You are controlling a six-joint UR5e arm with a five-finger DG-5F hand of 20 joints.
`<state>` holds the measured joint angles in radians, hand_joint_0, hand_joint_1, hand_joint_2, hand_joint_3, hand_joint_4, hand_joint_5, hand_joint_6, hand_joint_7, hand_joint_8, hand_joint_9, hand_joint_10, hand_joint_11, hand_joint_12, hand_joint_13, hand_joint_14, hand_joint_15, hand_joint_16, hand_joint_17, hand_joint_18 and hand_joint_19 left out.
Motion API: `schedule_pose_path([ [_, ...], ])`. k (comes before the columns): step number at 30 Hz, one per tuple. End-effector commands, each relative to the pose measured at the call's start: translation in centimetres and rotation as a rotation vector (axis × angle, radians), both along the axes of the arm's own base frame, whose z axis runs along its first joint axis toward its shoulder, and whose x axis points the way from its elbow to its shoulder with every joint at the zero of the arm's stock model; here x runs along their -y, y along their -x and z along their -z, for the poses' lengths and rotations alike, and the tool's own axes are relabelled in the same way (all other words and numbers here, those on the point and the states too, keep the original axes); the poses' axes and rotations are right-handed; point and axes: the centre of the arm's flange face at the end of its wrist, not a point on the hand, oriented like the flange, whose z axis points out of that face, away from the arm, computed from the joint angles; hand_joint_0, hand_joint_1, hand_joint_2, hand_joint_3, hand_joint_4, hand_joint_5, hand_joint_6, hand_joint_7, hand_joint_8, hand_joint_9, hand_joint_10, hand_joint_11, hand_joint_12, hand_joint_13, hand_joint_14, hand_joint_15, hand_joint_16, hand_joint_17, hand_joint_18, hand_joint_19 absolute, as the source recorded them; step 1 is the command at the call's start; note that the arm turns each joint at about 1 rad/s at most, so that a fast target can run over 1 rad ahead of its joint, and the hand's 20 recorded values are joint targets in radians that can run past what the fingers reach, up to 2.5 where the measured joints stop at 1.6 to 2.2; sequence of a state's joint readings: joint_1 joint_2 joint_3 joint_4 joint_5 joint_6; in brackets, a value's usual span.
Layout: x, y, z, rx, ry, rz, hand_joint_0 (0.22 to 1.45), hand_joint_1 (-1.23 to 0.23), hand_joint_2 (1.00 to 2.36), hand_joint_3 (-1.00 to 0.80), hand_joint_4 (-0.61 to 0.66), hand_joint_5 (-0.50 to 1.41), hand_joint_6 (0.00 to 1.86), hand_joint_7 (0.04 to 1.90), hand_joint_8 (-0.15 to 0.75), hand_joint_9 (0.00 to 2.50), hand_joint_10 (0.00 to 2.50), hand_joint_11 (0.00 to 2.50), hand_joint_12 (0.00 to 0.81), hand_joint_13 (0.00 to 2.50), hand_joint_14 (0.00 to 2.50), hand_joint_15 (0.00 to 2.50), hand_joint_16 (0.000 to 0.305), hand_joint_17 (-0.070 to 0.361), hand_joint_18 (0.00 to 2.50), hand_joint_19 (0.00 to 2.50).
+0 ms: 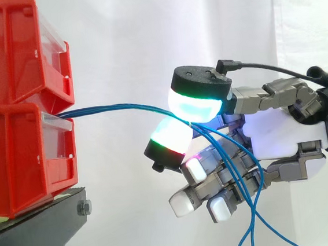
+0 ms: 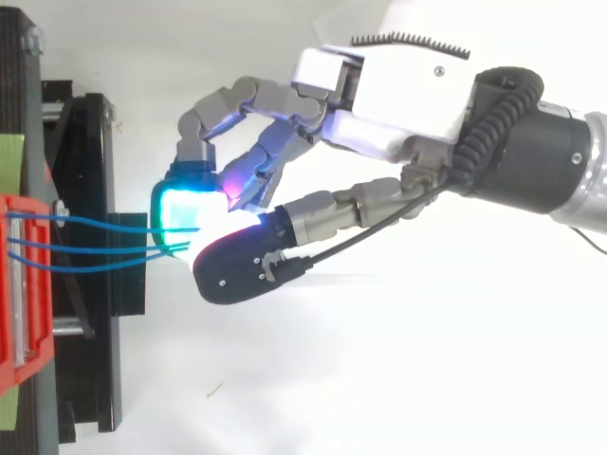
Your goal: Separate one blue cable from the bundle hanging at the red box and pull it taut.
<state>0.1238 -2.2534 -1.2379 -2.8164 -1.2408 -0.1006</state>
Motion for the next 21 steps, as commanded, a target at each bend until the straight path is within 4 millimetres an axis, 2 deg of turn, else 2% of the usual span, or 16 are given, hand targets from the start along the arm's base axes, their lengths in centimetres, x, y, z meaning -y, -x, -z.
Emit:
schedule_pose_path([
  [1, -0.02, 0.0, 0.0, 0.0, -0.001, 0.001, 0.67, -0.91, 1.02, -0.15, -0.03, -0.15, 0.93, 1.2, 0.329, 0.93, 0.02, 0.77, 0.366, 0.82, 0.01, 0.4, 0.043, 0.097, 0.86, 0.63],
  [6, -0.02, 0.0, 0.0, 0.0, -0.001, 0.001, 0.75, -0.97, 1.02, -0.22, -0.05, -0.17, 0.94, 1.19, 0.319, 0.91, 0.02, 0.78, 0.36, 0.8, 0.01, 0.39, 0.043, 0.096, 0.84, 0.61],
  [9, -0.02, 0.0, 0.0, 0.0, 0.001, 0.001, 0.79, -0.99, 1.02, -0.28, -0.02, -0.17, 0.95, 1.16, 0.316, 0.91, 0.02, 0.78, 0.351, 0.8, 0.02, 0.39, 0.042, 0.094, 0.83, 0.61],
  [10, -0.02, 0.0, 0.0, 0.0, 0.001, 0.001, 0.8, -0.99, 1.01, -0.35, 0.01, -0.17, 0.95, 1.1, 0.315, 0.91, 0.02, 0.78, 0.35, 0.81, 0.01, 0.39, 0.041, 0.093, 0.84, 0.61],
  [13, -0.02, 0.0, 0.0, 0.0, 0.001, 0.001, 0.79, -0.98, 1.0, -0.44, 0.08, -0.17, 0.94, 1.05, 0.316, 0.91, 0.02, 0.79, 0.35, 0.81, 0.02, 0.39, 0.041, 0.093, 0.85, 0.59],
  [14, 0.09, 0.01, 0.0, 0.0, 0.001, 0.002, 0.77, -0.98, 1.0, -0.5, 0.09, -0.17, 0.94, 1.03, 0.319, 0.93, 0.02, 0.79, 0.35, 0.82, 0.01, 0.39, 0.041, 0.093, 0.86, 0.59],
  [17, -0.02, 0.0, 0.0, 0.0, -0.001, 0.001, 0.73, -0.97, 1.0, -0.5, 0.1, -0.17, 0.94, 1.04, 0.323, 0.95, 0.02, 0.8, 0.347, 0.82, 0.02, 0.39, 0.041, 0.092, 0.87, 0.59],
  [21, -0.02, 0.0, 0.0, 0.0, -0.001, 0.001, 0.58, -0.89, 1.0, -0.5, 0.13, -0.17, 0.92, 1.06, 0.334, 0.97, 0.02, 0.8, 0.354, 0.83, 0.02, 0.4, 0.042, 0.093, 0.87, 0.62],
])
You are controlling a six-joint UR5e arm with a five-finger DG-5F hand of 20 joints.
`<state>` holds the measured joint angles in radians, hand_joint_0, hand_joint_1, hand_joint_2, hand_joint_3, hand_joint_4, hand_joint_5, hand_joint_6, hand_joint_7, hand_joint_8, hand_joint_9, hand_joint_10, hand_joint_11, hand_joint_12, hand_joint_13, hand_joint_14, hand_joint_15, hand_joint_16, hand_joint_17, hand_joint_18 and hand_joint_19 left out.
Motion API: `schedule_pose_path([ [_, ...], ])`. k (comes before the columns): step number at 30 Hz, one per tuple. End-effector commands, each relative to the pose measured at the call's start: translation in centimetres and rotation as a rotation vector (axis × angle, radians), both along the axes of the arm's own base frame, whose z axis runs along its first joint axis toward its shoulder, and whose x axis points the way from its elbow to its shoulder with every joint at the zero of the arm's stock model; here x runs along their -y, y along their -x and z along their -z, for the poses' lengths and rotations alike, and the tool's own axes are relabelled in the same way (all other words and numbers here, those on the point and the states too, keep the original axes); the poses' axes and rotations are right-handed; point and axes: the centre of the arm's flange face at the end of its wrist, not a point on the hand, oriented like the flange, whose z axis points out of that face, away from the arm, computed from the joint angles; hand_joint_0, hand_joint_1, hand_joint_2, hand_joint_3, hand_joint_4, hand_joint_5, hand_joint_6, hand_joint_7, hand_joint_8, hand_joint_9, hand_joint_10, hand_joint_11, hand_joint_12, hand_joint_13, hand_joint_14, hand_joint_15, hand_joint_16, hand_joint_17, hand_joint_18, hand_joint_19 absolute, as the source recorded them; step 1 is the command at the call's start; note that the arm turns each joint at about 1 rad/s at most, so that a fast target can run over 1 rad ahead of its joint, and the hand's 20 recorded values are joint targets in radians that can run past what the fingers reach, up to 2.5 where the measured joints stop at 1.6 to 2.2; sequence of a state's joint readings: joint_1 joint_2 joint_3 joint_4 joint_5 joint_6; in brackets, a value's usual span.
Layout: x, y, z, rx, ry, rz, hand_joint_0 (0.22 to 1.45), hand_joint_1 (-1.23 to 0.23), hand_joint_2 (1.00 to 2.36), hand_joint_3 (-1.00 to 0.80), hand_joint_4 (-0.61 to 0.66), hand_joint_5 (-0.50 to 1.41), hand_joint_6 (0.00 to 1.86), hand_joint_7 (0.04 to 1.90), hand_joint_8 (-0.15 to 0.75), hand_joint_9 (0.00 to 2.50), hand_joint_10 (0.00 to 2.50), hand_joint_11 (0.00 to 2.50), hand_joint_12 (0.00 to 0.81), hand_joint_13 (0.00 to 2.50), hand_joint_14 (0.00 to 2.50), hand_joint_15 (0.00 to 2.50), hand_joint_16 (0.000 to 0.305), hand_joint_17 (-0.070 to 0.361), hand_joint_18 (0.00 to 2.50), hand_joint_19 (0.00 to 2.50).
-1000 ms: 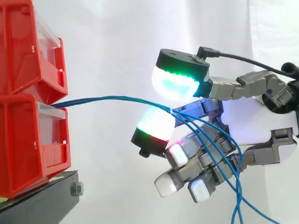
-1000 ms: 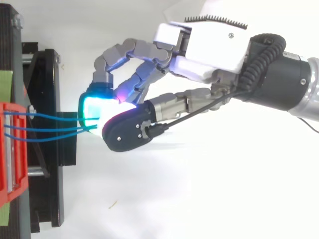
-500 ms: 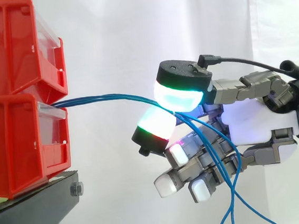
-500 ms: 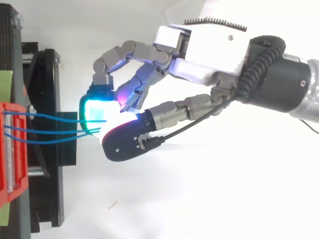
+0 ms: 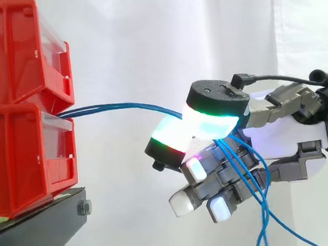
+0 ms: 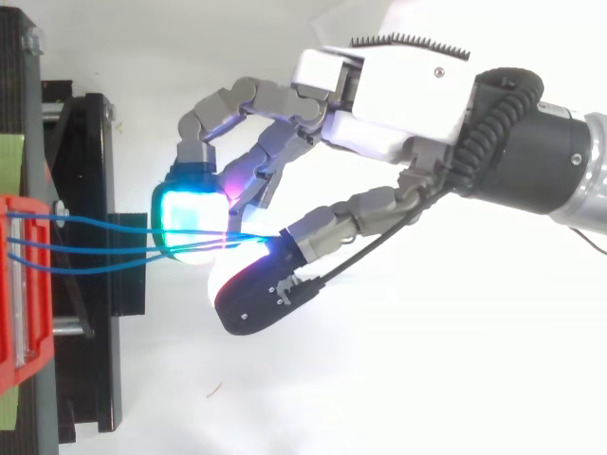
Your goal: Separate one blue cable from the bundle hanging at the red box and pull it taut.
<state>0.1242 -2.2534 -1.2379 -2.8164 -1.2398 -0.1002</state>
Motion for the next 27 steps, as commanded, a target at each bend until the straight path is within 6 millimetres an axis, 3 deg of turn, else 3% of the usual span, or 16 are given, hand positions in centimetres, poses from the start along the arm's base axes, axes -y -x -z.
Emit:
schedule_pose_path([
  [1, 0.0, 0.0, 0.0, 0.0, 0.0, 0.0, 0.54, -0.85, 1.0, -0.5, 0.14, -0.17, 0.92, 1.05, 0.342, 0.98, 0.02, 0.79, 0.362, 0.84, 0.01, 0.4, 0.043, 0.097, 0.87, 0.62],
  [10, -0.02, 0.0, 0.0, 0.0, 0.0, -0.001, 0.54, -0.66, 1.0, -0.5, 0.12, -0.16, 0.86, 1.01, 0.333, 0.96, 0.02, 0.75, 0.37, 0.8, 0.01, 0.4, 0.046, 0.103, 0.83, 0.65],
  [17, 0.0, 0.0, 0.0, 0.0, -0.002, 0.0, 0.6, -0.79, 1.0, -0.1, 0.1, -0.15, 0.88, 1.1, 0.383, 1.01, 0.02, 0.75, 0.42, 0.84, 0.01, 0.37, 0.056, 0.125, 0.92, 0.58],
  [21, -0.02, 0.0, 0.0, 0.0, -0.002, -0.001, 0.65, -0.88, 1.01, -0.08, 0.06, -0.18, 0.92, 1.05, 0.346, 0.93, 0.02, 0.77, 0.391, 0.79, 0.01, 0.39, 0.049, 0.11, 0.85, 0.59],
  [27, -0.02, 0.0, 0.0, 0.0, 0.0, -0.001, 0.74, -0.95, 1.02, -0.23, 0.08, -0.19, 0.93, 1.03, 0.317, 0.87, 0.02, 0.79, 0.362, 0.74, 0.01, 0.38, 0.044, 0.098, 0.8, 0.6],
])
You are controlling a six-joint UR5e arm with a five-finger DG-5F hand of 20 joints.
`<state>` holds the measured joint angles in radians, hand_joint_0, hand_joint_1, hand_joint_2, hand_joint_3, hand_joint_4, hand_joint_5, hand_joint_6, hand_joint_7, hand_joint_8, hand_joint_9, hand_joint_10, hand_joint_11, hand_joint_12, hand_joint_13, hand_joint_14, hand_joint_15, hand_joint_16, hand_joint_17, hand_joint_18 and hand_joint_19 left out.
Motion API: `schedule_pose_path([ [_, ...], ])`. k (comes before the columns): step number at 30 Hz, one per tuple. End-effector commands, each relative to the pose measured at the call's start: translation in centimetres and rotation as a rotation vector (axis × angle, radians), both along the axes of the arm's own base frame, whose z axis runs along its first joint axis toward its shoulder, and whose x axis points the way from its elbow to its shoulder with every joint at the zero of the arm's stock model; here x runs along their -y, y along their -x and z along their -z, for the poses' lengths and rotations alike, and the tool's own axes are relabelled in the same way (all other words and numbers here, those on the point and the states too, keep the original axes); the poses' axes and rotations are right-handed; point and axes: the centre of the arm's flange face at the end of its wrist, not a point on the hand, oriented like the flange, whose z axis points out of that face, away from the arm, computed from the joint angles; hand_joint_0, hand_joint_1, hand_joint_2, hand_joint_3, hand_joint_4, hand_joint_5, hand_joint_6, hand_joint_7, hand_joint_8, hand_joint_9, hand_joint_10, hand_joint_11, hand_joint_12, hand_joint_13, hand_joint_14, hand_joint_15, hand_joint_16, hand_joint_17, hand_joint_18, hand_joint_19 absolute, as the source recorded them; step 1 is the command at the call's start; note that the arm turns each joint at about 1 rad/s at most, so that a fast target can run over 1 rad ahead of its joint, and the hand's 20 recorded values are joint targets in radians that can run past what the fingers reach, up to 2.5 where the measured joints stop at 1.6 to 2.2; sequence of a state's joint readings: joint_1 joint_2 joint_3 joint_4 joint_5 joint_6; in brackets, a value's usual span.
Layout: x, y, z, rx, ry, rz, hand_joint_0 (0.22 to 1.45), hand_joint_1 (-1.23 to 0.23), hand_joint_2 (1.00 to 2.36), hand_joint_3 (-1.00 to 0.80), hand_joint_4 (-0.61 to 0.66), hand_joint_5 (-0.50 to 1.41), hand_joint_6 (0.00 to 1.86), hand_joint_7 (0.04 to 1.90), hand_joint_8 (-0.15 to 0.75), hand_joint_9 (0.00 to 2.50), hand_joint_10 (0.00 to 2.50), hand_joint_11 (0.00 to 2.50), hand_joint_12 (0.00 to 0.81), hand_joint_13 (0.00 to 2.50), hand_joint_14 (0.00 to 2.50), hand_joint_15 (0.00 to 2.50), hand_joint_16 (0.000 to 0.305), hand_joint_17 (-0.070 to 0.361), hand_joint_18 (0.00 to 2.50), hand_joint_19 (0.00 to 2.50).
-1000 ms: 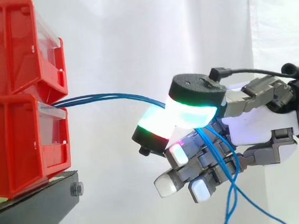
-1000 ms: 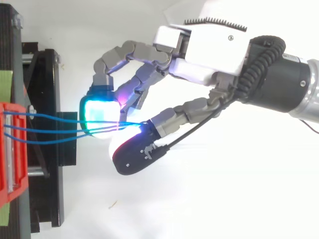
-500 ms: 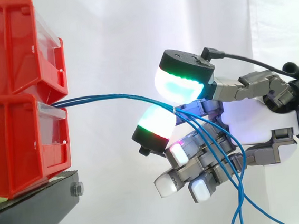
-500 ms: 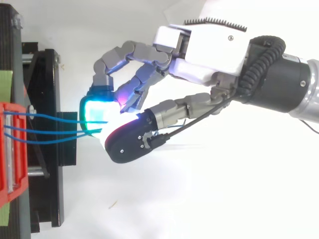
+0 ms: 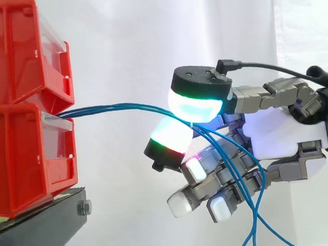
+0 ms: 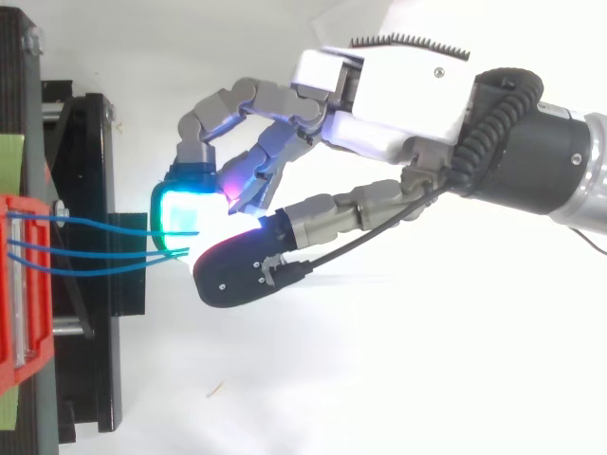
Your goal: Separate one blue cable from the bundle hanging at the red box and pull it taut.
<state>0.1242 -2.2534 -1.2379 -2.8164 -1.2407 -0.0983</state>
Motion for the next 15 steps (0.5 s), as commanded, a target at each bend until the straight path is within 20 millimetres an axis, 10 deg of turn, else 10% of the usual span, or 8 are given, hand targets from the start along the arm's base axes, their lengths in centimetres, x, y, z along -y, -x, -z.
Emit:
schedule_pose_path([
  [1, 0.0, 0.0, 0.0, -0.001, 0.003, 0.0, 0.76, -0.95, 1.01, -0.28, 0.09, -0.19, 0.93, 1.01, 0.314, 0.88, 0.02, 0.81, 0.36, 0.74, 0.02, 0.38, 0.044, 0.098, 0.8, 0.59],
  [15, 0.0, -0.02, -0.01, 0.001, 0.004, 0.0, 0.77, -0.95, 1.0, -0.5, 0.15, -0.17, 0.92, 1.06, 0.313, 0.91, 0.02, 0.8, 0.348, 0.76, 0.01, 0.37, 0.042, 0.095, 0.85, 0.57],
])
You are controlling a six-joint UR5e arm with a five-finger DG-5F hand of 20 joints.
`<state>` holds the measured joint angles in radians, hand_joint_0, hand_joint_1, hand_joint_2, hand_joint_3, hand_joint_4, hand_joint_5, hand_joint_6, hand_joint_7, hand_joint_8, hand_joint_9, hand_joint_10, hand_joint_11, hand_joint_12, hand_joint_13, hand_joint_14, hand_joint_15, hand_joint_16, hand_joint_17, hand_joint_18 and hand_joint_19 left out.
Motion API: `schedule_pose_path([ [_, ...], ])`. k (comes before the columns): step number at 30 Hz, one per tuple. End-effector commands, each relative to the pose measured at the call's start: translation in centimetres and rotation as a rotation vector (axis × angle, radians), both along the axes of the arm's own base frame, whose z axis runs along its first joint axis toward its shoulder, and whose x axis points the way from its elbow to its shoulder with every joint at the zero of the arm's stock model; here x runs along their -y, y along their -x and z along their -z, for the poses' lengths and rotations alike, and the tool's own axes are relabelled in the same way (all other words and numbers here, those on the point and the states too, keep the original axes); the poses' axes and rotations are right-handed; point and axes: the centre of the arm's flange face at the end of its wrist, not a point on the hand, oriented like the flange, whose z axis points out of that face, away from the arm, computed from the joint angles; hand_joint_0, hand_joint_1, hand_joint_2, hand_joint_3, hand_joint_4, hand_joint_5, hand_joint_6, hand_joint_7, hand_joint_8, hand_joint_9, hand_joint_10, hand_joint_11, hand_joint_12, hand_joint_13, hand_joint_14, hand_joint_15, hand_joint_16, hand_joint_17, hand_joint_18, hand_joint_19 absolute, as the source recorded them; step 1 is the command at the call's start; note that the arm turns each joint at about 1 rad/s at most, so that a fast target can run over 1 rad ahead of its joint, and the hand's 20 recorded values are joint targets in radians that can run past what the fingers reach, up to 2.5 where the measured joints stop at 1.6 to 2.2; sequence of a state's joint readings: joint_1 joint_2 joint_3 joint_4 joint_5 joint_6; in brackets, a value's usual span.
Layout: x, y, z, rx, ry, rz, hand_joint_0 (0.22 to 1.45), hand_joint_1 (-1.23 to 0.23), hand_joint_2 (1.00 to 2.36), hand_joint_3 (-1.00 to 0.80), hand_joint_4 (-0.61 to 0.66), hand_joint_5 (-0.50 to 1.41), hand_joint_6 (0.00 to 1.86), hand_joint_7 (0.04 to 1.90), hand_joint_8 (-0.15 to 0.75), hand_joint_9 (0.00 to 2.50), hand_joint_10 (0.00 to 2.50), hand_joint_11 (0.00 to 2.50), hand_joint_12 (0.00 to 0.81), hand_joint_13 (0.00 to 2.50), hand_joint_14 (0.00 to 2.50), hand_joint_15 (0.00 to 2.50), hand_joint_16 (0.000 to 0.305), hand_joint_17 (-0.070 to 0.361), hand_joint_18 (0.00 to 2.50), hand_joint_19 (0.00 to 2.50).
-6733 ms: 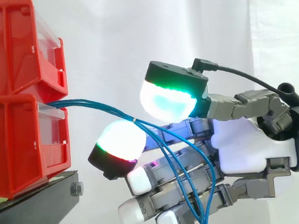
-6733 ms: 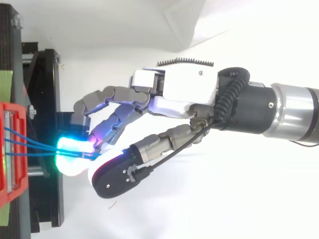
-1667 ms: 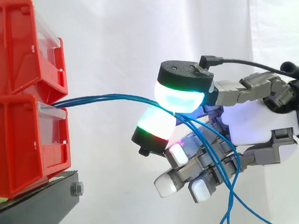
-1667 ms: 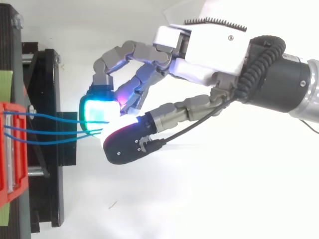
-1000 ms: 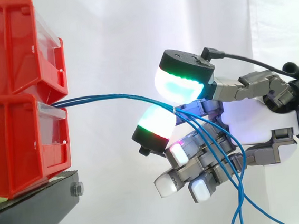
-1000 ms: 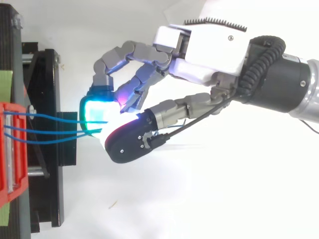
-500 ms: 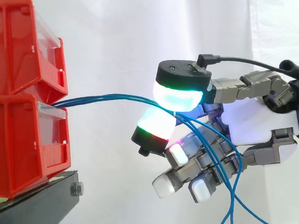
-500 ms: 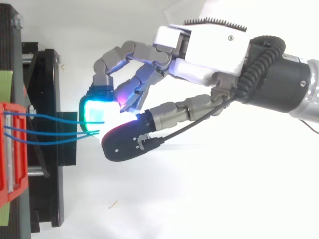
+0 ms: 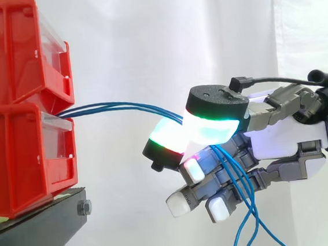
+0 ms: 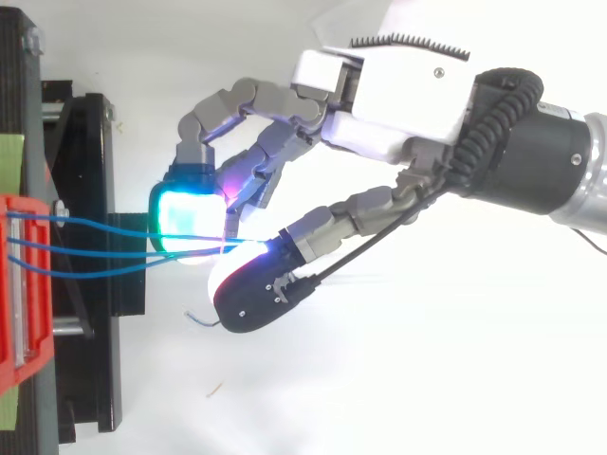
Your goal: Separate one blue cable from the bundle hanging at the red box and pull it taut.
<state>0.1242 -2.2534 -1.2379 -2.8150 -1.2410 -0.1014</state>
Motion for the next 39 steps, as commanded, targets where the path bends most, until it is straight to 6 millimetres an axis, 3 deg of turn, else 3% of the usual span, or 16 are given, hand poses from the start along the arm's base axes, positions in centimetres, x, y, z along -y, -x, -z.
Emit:
schedule_pose_path([
  [1, 0.0, 0.0, 0.0, 0.0, 0.001, 0.0, 0.74, -0.94, 1.0, -0.5, 0.16, -0.17, 0.92, 1.08, 0.315, 0.92, 0.02, 0.8, 0.349, 0.77, 0.01, 0.37, 0.042, 0.095, 0.85, 0.58],
  [5, 0.0, 0.0, 0.0, 0.0, 0.001, 0.0, 0.59, -0.84, 1.0, -0.5, 0.16, -0.16, 0.9, 1.06, 0.318, 0.94, 0.02, 0.79, 0.352, 0.78, 0.01, 0.38, 0.043, 0.096, 0.85, 0.62],
  [11, -0.01, -0.08, -0.07, 0.007, 0.0, 0.0, 0.59, -0.83, 1.0, -0.5, 0.17, -0.15, 0.86, 1.06, 0.314, 0.92, 0.02, 0.75, 0.352, 0.76, 0.02, 0.38, 0.043, 0.097, 0.84, 0.62],
  [15, -0.01, -0.08, -0.07, 0.007, 0.0, 0.0, 0.58, -0.75, 1.0, -0.5, 0.16, -0.14, 0.85, 1.07, 0.316, 0.92, 0.02, 0.73, 0.353, 0.77, 0.01, 0.38, 0.043, 0.097, 0.84, 0.64],
  [18, -0.11, -0.11, -0.13, 0.007, 0.0, 0.0, 0.63, -0.68, 1.0, -0.5, 0.13, -0.14, 0.85, 1.12, 0.311, 0.94, 0.02, 0.73, 0.35, 0.77, 0.01, 0.39, 0.042, 0.095, 0.83, 0.65],
  [23, -0.11, -0.07, -0.05, 0.006, 0.001, 0.0, 0.64, -0.85, 1.01, -0.26, 0.06, -0.14, 0.87, 1.24, 0.324, 0.93, 0.02, 0.73, 0.358, 0.77, 0.01, 0.39, 0.044, 0.098, 0.84, 0.66],
  [26, -0.12, -0.08, -0.05, 0.006, 0.001, -0.002, 0.67, -0.91, 1.02, -0.21, -0.01, -0.15, 0.9, 1.18, 0.319, 0.9, 0.02, 0.74, 0.36, 0.76, 0.01, 0.39, 0.044, 0.098, 0.84, 0.65],
  [28, -0.13, -0.09, -0.07, 0.007, 0.0, -0.002, 0.7, -0.95, 1.02, -0.21, -0.02, -0.16, 0.91, 1.24, 0.318, 0.89, 0.02, 0.74, 0.359, 0.76, 0.02, 0.38, 0.044, 0.098, 0.85, 0.63],
  [34, 0.0, -0.09, -0.08, 0.009, 0.0, 0.001, 0.8, -0.95, 1.02, -0.28, -0.11, -0.17, 0.92, 1.35, 0.327, 0.92, 0.02, 0.7, 0.348, 0.75, 0.02, 0.37, 0.043, 0.097, 0.83, 0.63],
  [39, -0.11, -0.1, -0.08, 0.009, 0.0, 0.0, 0.87, -0.9, 1.0, -0.49, -0.14, -0.17, 0.93, 1.43, 0.313, 0.94, 0.02, 0.71, 0.347, 0.75, 0.01, 0.38, 0.042, 0.094, 0.8, 0.65],
])
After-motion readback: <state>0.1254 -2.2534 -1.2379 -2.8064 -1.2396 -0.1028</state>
